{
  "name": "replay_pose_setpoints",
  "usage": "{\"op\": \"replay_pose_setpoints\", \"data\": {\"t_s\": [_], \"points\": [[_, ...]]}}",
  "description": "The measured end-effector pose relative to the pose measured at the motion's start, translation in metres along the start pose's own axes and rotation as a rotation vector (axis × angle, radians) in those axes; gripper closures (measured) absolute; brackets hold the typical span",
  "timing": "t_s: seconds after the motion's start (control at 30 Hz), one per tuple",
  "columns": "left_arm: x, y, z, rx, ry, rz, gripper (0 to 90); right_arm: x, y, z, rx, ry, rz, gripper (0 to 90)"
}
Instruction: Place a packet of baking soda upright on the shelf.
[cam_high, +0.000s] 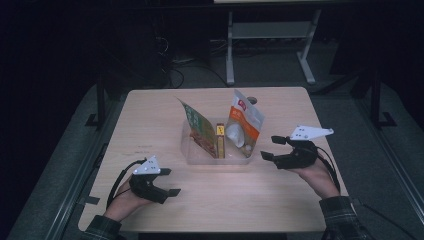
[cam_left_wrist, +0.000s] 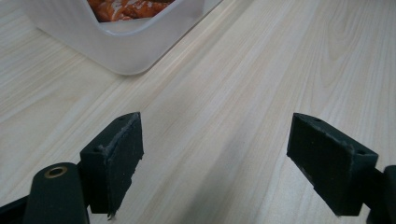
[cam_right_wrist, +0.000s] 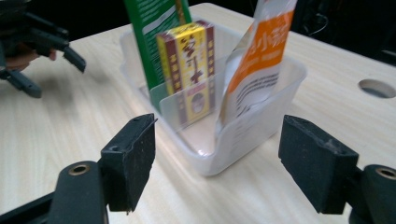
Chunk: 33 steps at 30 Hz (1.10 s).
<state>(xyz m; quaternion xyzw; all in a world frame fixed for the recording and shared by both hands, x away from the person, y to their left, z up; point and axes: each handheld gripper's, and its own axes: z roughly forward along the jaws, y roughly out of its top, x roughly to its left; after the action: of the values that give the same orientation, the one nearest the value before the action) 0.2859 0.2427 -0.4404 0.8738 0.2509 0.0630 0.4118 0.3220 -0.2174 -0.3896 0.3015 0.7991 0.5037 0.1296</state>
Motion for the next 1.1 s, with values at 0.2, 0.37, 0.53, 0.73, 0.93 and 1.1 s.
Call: {"op": "replay_pose_setpoints", "data": {"t_s": [0.2, 0.37, 0.53, 0.73, 0.93, 1.1], "points": [[-0.003, 0.000, 0.003, 0.009, -0.005, 0.019, 17.9, 0.009, -0.014, 0.000, 0.034, 0.016, -0.023, 25.6], [-0.007, 0.000, 0.007, 0.032, -0.028, 0.042, 17.9, 0.017, -0.023, 0.001, 0.059, 0.029, -0.037, 24.9], [-0.015, 0.000, 0.013, 0.052, -0.050, 0.060, 17.9, 0.026, -0.034, 0.005, 0.100, 0.036, -0.068, 23.8], [-0.022, 0.000, 0.020, 0.084, -0.075, 0.088, 17.9, 0.038, -0.045, 0.014, 0.133, 0.068, -0.073, 23.1], [-0.027, 0.000, 0.026, 0.110, -0.099, 0.110, 17.9, 0.051, -0.048, 0.028, 0.175, 0.117, -0.111, 22.3], [-0.030, 0.001, 0.030, 0.118, -0.102, 0.120, 17.9, 0.059, -0.052, 0.037, 0.233, 0.119, -0.155, 21.5]]}}
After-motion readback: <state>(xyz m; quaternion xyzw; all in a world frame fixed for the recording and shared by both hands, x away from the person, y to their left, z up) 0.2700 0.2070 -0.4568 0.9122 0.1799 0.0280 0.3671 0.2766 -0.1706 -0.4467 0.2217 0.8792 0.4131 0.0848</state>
